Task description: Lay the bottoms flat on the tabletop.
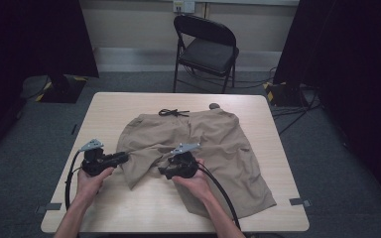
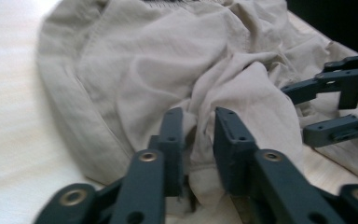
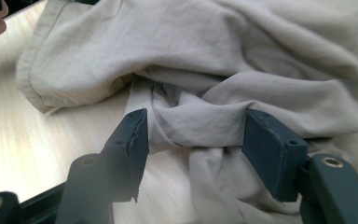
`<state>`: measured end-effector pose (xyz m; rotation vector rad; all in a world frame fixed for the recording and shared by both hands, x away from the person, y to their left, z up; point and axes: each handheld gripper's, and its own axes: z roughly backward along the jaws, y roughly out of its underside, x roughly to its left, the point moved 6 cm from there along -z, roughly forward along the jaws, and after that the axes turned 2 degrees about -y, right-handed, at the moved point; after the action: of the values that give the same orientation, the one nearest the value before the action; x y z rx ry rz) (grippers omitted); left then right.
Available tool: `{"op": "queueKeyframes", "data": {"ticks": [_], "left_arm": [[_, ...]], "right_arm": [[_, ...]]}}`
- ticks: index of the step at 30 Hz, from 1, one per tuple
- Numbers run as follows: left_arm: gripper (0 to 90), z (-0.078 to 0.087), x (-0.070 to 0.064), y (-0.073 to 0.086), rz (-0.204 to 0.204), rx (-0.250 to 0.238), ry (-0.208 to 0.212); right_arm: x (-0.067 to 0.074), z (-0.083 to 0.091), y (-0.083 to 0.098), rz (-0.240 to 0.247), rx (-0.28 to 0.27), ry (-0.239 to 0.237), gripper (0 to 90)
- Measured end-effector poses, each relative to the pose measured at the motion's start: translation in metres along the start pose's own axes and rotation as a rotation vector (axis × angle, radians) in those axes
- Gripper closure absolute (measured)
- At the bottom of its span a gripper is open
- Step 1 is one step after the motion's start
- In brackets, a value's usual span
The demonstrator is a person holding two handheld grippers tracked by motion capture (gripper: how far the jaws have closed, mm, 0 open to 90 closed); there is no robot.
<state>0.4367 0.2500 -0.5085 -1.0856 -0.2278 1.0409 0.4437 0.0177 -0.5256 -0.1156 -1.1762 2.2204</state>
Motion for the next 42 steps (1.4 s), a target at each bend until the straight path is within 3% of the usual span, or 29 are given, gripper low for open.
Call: {"op": "queueKeyframes", "data": {"ticks": [3,4,7,10,13,16,19,21,25,30,34,38,42], "left_arm": [[77.2,-0.007,0.001,0.009,-0.021,0.041,-0.015],[77.2,-0.006,0.001,0.009,-0.033,0.046,-0.015],[77.5,-0.005,0.002,0.009,-0.017,0.034,-0.012],[78.5,-0.006,0.007,0.012,-0.012,0.041,-0.025],[79.6,-0.006,0.012,0.013,0.000,0.039,-0.038],[80.4,-0.007,0.013,0.014,0.002,0.040,-0.043],[80.8,-0.010,0.015,0.017,-0.022,0.064,-0.067],[81.2,-0.011,0.017,0.020,-0.004,0.064,-0.064],[81.1,-0.009,0.020,0.020,0.004,0.055,-0.072],[80.3,-0.007,0.022,0.020,0.012,0.060,-0.072],[75.2,-0.006,0.020,0.019,0.010,0.052,-0.076],[69.0,0.005,0.014,0.012,0.004,0.021,-0.082],[66.1,0.015,0.009,0.007,0.005,0.007,-0.078]], "right_arm": [[0.003,-0.007,0.002,0.013,0.015,-0.005,48.9],[0.004,-0.008,0.003,0.019,0.018,0.002,55.4],[0.003,-0.010,0.000,-0.015,0.012,-0.007,81.3],[0.006,-0.003,-0.006,-0.029,-0.021,-0.049,87.1],[0.007,0.010,-0.017,-0.023,-0.053,-0.067,87.4],[0.001,0.024,-0.036,-0.048,-0.115,-0.077,87.4],[-0.013,0.031,-0.052,-0.079,-0.157,-0.060,87.3],[-0.028,0.032,-0.055,-0.099,-0.156,-0.019,87.3],[-0.058,0.031,-0.045,-0.161,-0.132,0.061,87.3],[-0.090,0.031,-0.010,-0.243,-0.070,0.139,86.0],[-0.092,0.031,0.010,-0.248,-0.039,0.140,76.6],[-0.086,0.044,0.008,-0.214,-0.056,0.146,62.7],[-0.079,0.062,0.002,-0.176,-0.087,0.161,60.5]]}}
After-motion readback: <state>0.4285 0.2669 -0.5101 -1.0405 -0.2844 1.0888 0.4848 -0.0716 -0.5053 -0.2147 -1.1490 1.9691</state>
